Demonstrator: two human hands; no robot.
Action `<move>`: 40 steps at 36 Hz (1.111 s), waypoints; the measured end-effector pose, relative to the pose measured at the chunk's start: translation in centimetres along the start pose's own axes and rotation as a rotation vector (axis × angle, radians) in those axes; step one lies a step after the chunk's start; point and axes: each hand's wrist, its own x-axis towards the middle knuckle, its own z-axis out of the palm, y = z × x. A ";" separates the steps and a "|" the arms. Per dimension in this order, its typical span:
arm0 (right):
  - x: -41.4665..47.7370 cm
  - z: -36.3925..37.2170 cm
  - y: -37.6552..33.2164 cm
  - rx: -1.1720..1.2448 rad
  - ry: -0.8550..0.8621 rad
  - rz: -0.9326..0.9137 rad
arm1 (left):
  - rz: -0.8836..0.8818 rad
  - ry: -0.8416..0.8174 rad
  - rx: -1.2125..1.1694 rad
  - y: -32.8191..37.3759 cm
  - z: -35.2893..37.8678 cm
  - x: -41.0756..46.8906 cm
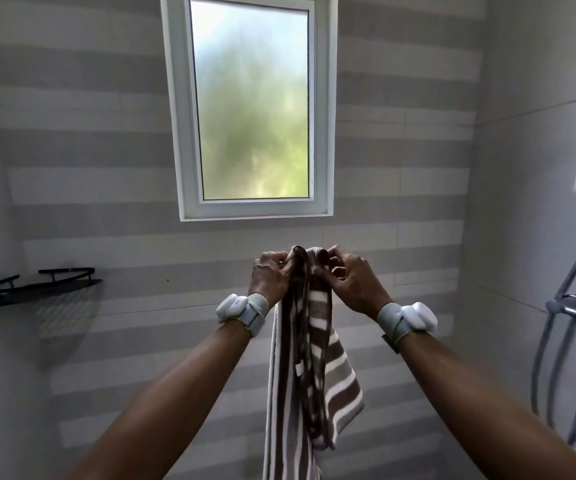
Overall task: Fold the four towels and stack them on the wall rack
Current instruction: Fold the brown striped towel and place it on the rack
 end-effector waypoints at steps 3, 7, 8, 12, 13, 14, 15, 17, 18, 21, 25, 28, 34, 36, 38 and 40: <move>0.3 -0.6 0.1 0.025 0.081 -0.004 | 0.000 0.012 -0.008 -0.2 0.1 0.1; 0.4 -1.3 0.2 0.075 0.081 0.019 | 0.053 0.004 0.045 -0.2 -0.1 -0.2; 0.4 -1.5 0.3 0.090 0.086 0.028 | 0.059 0.006 0.062 -0.1 -0.1 -0.3; 0.6 -1.7 0.3 0.107 0.100 0.067 | 0.043 0.010 0.031 -0.6 0.2 -0.6; 0.7 -1.8 0.2 0.113 0.106 0.083 | 0.038 -0.001 0.008 -0.9 0.2 -0.6; 0.7 -1.8 0.1 0.112 0.115 0.099 | 0.037 -0.020 -0.018 -1.0 0.2 -0.5; 0.8 -1.9 0.0 0.102 0.125 0.104 | 0.035 -0.041 -0.042 -1.1 0.1 -0.5; 0.8 -2.0 -0.2 0.063 0.134 0.097 | 0.011 -0.076 -0.118 -1.2 0.1 -0.5; 0.7 -1.9 -0.4 0.047 0.134 0.092 | 0.003 -0.085 -0.149 -1.3 0.0 -0.4; 0.7 -1.9 -0.8 0.001 0.148 0.086 | 0.000 -0.114 -0.199 -1.2 -0.2 -0.4; 0.8 -2.1 -0.9 -0.049 0.150 0.082 | 0.006 -0.125 -0.235 -1.0 -0.6 -0.5; 0.8 -2.3 -0.7 -0.111 0.171 0.063 | 0.024 -0.140 -0.234 -1.1 -0.6 -0.5; 0.8 -1.9 0.1 -0.444 0.414 0.156 | 0.076 -0.067 -0.241 -0.1 -0.2 -0.5; 0.7 -2.0 0.0 -0.466 0.424 0.158 | 0.101 -0.055 -0.243 0.2 -0.1 -0.3; 0.7 -2.0 -0.4 -0.380 0.291 0.084 | 0.113 -0.088 -0.250 0.4 -0.1 -0.2; 0.7 -1.9 -1.0 -0.250 0.136 0.015 | 0.116 -0.114 -0.260 0.5 0.1 -0.1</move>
